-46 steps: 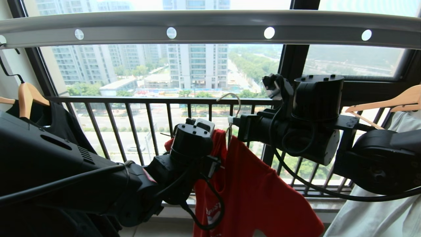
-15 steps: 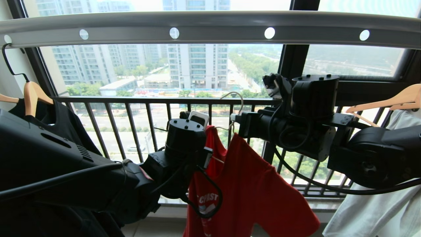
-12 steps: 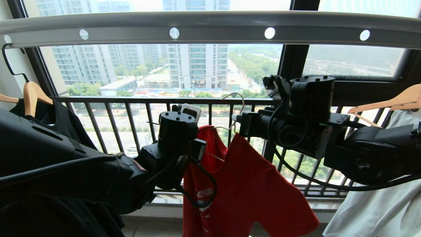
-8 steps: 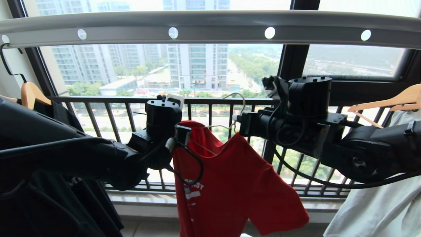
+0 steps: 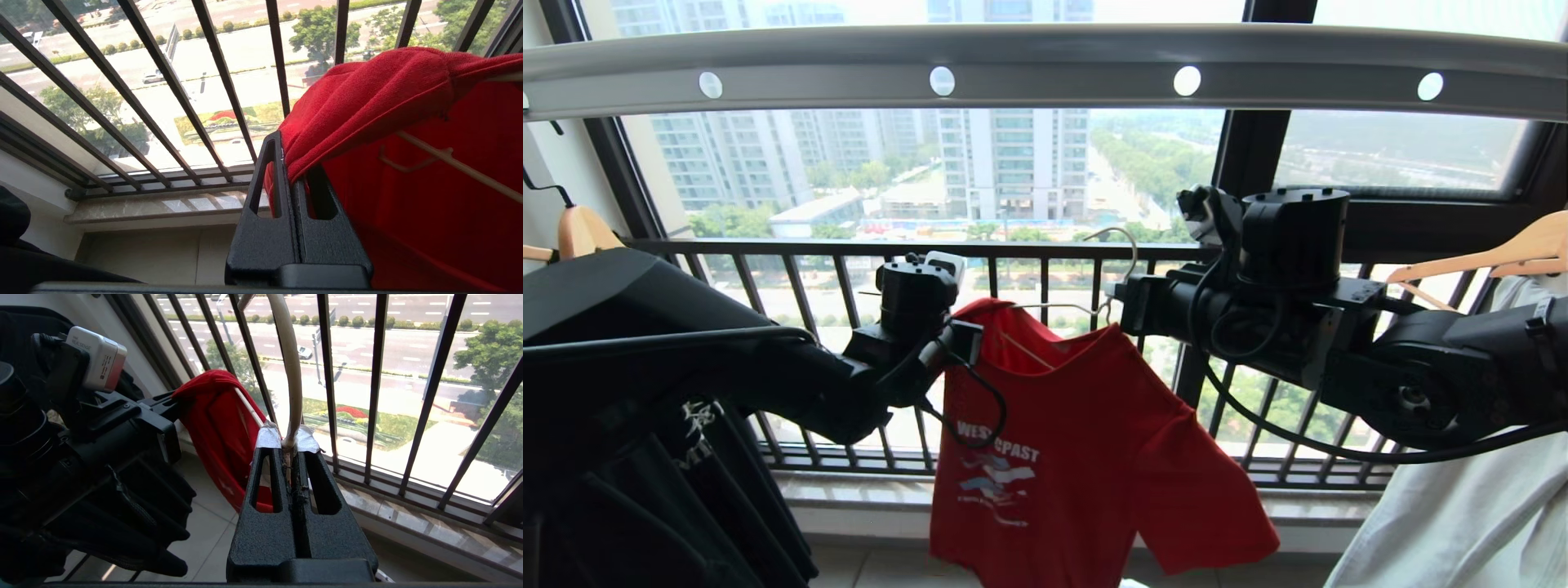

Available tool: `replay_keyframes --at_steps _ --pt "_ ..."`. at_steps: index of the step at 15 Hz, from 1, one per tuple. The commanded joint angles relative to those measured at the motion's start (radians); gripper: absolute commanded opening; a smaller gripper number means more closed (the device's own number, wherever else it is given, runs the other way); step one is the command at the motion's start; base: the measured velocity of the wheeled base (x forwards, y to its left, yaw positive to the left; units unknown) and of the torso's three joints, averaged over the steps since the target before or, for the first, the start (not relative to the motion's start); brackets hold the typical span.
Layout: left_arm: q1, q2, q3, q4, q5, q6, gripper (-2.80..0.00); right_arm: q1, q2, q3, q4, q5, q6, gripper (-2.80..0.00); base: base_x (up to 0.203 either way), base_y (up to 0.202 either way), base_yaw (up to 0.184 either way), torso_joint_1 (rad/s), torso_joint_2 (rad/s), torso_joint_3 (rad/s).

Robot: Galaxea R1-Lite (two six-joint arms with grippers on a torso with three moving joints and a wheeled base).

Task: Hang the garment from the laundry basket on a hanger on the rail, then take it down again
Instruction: Take the clothes off the clothes rack

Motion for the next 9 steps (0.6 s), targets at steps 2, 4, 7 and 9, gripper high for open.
replay_keyframes --at_steps 2,4,7,9 --pt "0.025 0.042 -0.058 0.0 -0.046 -0.116 -2.8 -0.007 0.002 -0.004 -0.004 0.0 0.002 -2.8 0.0 0.0 0.0 0.0 0.0 0.0" --pt "0.044 0.057 -0.085 0.011 -0.052 -0.154 -2.8 -0.018 0.002 -0.01 -0.004 0.0 0.002 -2.8 0.0 0.0 0.0 0.0 0.0 0.0" --pt "0.072 0.023 -0.082 0.012 -0.224 -0.28 -2.8 -0.02 0.002 -0.01 -0.003 0.0 0.002 -2.8 0.0 0.0 0.0 0.0 0.0 0.0" --pt "0.112 0.005 -0.081 0.022 -0.291 -0.323 -2.8 -0.02 0.002 -0.012 -0.004 0.0 0.002 -2.8 0.0 0.0 0.0 0.0 0.0 0.0"
